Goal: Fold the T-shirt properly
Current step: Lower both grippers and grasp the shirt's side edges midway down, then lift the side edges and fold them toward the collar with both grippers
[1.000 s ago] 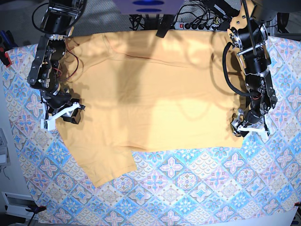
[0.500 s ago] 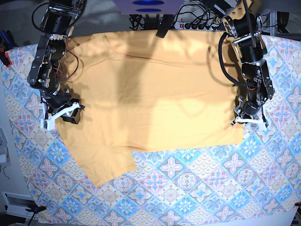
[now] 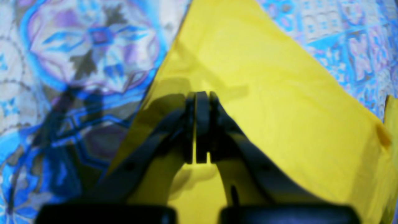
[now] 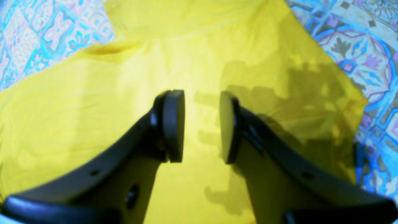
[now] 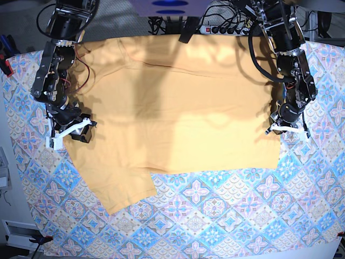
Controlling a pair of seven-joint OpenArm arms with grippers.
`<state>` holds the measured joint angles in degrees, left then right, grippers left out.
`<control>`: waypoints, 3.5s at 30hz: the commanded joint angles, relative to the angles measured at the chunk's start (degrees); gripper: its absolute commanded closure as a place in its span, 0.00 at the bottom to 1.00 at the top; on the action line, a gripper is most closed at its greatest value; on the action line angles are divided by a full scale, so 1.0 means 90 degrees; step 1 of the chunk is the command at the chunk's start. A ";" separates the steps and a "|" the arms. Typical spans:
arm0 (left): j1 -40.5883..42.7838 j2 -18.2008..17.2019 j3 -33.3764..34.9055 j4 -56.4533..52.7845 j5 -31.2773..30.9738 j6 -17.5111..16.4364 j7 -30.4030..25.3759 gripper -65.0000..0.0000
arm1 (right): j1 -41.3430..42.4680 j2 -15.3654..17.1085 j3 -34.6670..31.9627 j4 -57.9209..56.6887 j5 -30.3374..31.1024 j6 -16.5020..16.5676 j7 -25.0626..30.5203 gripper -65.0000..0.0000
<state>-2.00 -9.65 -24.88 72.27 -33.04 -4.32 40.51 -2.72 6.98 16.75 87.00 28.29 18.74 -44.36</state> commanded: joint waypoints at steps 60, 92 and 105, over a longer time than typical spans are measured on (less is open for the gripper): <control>-0.1560 -0.0056 0.0367 -0.2838 -0.0085 -0.0082 -0.0677 1.00 | 0.0102 0.0049 -0.0001 0.0096 0.0085 0.0032 0.0147 0.72; 0.0442 -0.0222 0.0328 0.0151 -0.0954 -0.0072 -0.0120 1.00 | 0.2661 0.1153 -0.0499 -0.4387 -0.1195 0.0032 0.2150 0.71; 0.0559 -0.0222 0.0328 0.0160 -0.0954 -0.0072 -0.0120 1.00 | 0.3365 0.1476 -0.2130 -0.6487 -0.1195 0.0032 0.4103 0.71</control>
<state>3.31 -10.83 -21.80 72.58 -41.12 -4.58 40.07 25.89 19.38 -2.52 27.94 16.99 18.87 -8.84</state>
